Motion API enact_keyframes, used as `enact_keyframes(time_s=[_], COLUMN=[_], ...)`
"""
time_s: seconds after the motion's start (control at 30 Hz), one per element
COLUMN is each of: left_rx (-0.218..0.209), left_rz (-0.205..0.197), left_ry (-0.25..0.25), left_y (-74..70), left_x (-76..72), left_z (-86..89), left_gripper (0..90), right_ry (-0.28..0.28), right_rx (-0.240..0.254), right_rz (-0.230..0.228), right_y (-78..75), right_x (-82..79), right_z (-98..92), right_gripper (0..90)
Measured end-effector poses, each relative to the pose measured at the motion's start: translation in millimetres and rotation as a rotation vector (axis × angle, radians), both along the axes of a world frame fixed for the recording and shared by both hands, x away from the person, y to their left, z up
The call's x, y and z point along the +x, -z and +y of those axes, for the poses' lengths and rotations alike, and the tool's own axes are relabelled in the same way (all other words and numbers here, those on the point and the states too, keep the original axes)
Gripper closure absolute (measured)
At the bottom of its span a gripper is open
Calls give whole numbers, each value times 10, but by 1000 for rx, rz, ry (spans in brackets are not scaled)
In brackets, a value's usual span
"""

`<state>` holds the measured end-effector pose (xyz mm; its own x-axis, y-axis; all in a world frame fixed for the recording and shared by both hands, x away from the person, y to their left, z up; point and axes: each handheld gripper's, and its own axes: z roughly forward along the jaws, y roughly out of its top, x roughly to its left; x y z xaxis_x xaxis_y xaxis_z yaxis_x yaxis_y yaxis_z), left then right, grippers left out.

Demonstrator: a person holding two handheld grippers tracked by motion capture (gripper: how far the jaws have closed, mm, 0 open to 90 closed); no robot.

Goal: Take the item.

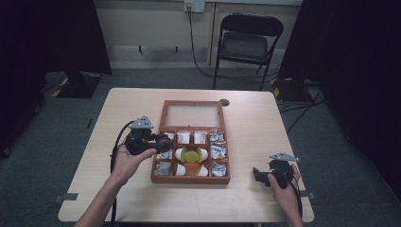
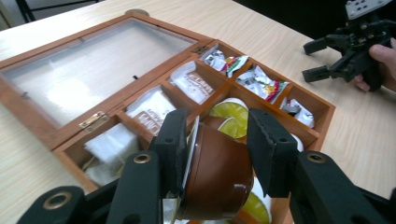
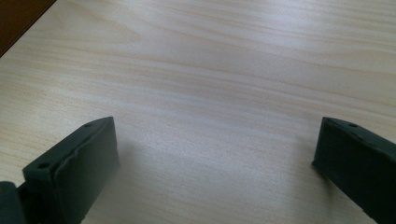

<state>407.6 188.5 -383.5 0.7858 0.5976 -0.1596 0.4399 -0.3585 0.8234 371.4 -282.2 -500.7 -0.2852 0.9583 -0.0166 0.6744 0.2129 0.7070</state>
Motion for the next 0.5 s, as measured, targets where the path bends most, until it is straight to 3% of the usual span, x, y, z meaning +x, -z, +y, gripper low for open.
enact_keyframes(time_s=[0.5], left_rx=[-8], left_rz=[-24], left_ry=[-83], left_y=[-77], left_x=[39], left_z=[357], left_gripper=[592], right_ry=[0], right_rx=[0], right_rz=[0], right_y=[0], right_x=[0], right_z=[0], right_gripper=[0])
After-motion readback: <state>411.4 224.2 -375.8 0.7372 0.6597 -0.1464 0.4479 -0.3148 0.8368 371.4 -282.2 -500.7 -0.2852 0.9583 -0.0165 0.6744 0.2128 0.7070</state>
